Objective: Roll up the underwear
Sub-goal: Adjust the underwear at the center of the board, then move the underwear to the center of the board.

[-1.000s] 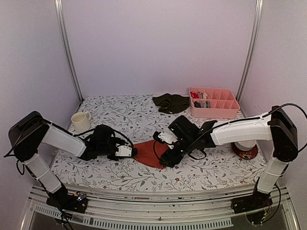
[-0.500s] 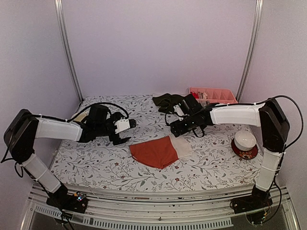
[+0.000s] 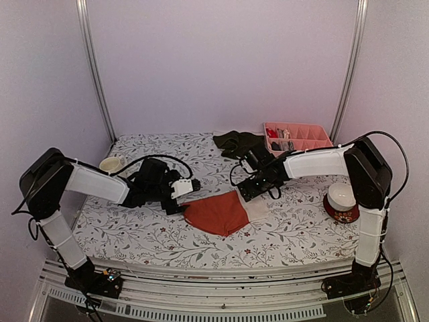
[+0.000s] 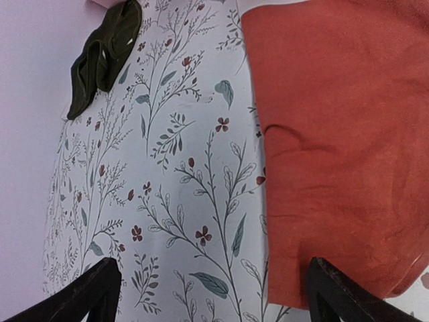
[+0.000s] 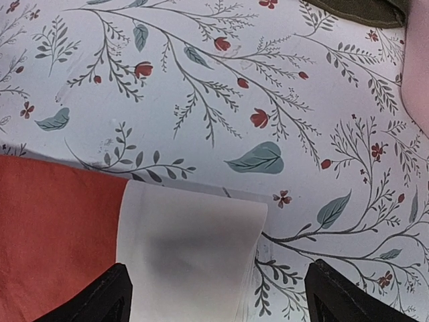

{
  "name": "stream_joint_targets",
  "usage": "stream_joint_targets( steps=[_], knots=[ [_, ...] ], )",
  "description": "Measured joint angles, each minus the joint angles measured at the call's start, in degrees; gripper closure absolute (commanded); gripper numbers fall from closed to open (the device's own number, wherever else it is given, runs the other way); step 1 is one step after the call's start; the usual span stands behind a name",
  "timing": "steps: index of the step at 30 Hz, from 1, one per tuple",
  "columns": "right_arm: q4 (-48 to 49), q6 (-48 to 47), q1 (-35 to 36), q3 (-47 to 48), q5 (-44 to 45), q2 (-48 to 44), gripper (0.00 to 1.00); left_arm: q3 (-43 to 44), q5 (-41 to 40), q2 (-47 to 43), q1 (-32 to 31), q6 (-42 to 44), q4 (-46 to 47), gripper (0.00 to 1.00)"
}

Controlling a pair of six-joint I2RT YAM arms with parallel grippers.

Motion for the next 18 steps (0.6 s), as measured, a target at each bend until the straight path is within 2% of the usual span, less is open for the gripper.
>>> stream_joint_targets(
  steps=[18],
  knots=[
    [-0.6, 1.8, -1.8, 2.1, 9.9, 4.4, 0.04, 1.0, -7.6, 3.7, -1.1, 3.4, 0.6, 0.01]
  ],
)
